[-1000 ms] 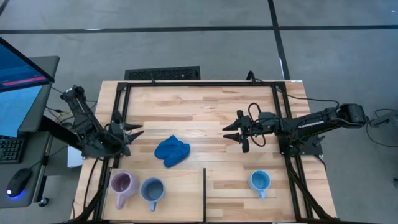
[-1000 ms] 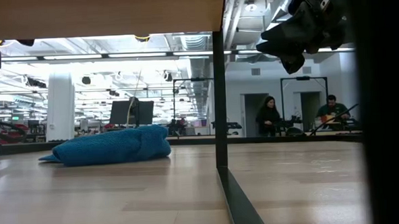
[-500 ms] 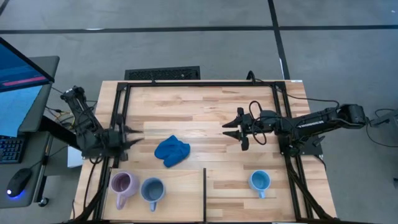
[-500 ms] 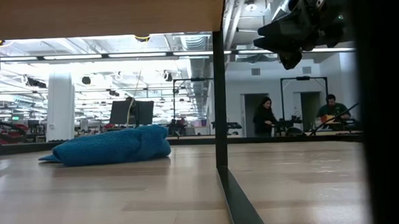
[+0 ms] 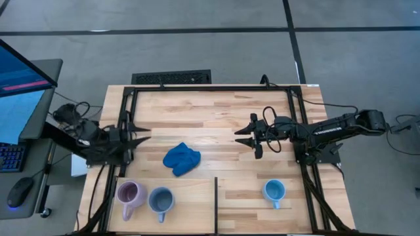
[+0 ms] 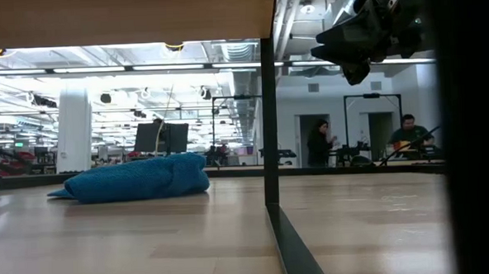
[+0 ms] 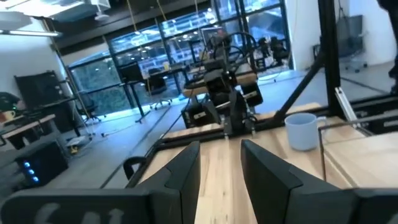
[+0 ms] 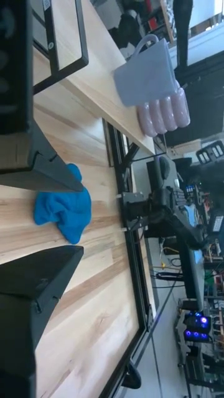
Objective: Stack small to large cups/mugs on shelf
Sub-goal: Put the light blue cup on the shelf
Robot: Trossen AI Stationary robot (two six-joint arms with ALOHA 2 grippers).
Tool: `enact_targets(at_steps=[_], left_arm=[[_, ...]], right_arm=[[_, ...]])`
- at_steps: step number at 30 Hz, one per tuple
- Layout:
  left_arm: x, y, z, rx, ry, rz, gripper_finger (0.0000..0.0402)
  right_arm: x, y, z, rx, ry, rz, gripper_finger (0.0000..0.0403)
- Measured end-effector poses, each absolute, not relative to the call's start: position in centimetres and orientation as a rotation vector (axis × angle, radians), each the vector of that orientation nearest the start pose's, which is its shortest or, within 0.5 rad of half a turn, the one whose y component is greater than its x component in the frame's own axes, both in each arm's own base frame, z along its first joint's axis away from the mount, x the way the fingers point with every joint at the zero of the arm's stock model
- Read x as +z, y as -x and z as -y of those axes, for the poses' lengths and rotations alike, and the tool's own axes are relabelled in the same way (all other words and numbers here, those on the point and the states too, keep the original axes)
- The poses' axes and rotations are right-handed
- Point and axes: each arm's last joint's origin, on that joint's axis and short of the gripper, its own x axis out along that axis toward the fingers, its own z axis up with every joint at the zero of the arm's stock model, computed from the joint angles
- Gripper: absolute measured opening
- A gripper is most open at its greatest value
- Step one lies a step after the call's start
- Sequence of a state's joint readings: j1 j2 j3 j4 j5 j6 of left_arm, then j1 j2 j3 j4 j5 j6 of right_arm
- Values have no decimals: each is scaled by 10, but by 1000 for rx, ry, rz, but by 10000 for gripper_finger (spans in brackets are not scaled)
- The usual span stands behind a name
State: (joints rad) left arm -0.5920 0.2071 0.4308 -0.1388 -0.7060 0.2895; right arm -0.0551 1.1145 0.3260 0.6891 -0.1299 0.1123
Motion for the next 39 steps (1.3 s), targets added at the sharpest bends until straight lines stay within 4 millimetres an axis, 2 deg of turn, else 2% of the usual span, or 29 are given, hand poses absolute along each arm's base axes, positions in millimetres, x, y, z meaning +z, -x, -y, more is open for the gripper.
enact_targets(at_steps=[7,20,24,32,39], left_arm=[[261,-90,12,297,-281,10,108],[248,-89,-11,374,-187,-94,108],[246,-90,-13,360,-155,-95,108],[213,-92,-14,368,-134,-12,108],[204,-84,-14,403,-124,42,108]], right_arm=[[200,-215,8,70,-113,-93,171],[201,-215,6,81,-112,-89,171],[201,-215,2,100,-112,-90,171],[201,-215,-3,124,-110,-91,171],[201,-215,-2,119,-111,-92,171]])
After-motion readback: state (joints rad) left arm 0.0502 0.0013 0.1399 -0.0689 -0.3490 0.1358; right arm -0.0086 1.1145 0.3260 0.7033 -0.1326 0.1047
